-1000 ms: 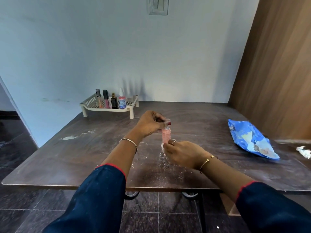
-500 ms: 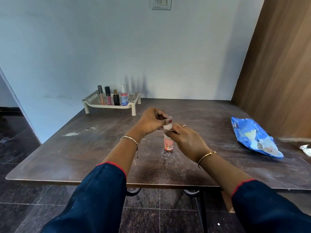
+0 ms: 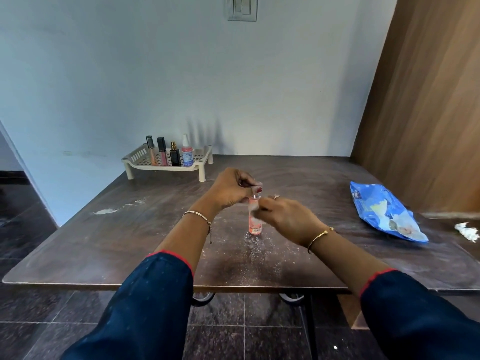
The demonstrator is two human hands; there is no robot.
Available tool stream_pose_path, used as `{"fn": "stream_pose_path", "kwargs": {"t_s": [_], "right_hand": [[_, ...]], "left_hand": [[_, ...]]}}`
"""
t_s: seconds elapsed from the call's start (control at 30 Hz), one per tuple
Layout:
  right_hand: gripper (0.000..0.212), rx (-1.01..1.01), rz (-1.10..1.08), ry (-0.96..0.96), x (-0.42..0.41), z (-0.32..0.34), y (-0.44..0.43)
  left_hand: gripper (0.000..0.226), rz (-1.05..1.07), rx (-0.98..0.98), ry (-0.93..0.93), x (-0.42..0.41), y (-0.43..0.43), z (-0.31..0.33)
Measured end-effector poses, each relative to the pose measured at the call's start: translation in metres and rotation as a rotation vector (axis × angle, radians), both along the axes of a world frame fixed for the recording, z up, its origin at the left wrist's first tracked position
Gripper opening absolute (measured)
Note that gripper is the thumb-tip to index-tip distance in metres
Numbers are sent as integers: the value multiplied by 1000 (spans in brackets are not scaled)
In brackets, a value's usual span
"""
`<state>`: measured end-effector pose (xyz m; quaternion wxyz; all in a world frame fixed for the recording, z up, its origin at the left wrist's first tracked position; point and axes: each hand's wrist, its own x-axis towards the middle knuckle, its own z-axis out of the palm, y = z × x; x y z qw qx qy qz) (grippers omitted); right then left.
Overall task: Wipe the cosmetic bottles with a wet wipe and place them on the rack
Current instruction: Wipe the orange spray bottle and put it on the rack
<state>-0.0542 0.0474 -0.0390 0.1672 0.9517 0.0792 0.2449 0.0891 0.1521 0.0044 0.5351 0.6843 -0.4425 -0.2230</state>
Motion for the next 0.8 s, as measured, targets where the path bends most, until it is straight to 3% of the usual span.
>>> {"fn": "stream_pose_path", "kwargs": {"t_s": [0.1,0.27,0.43,0.6,0.8], "right_hand": [[33,169,-52,-121,4,0,1],[16,390,-80,-238,13,-5,6],[34,89,-47,-145,7,-7,6],[21,-189,-17,-22,4,-8,5],[27,-385,89,240,0,-23,4]], "left_hand": [[21,-1,3,-10,-1,0,0],[21,19,-9,-31,0,0,-1],[18,34,-2,-81,1,-2,-4],[16,43,1,-123,-1,-6,-4],[19,13,16,-86,-3,-4,-1]]}}
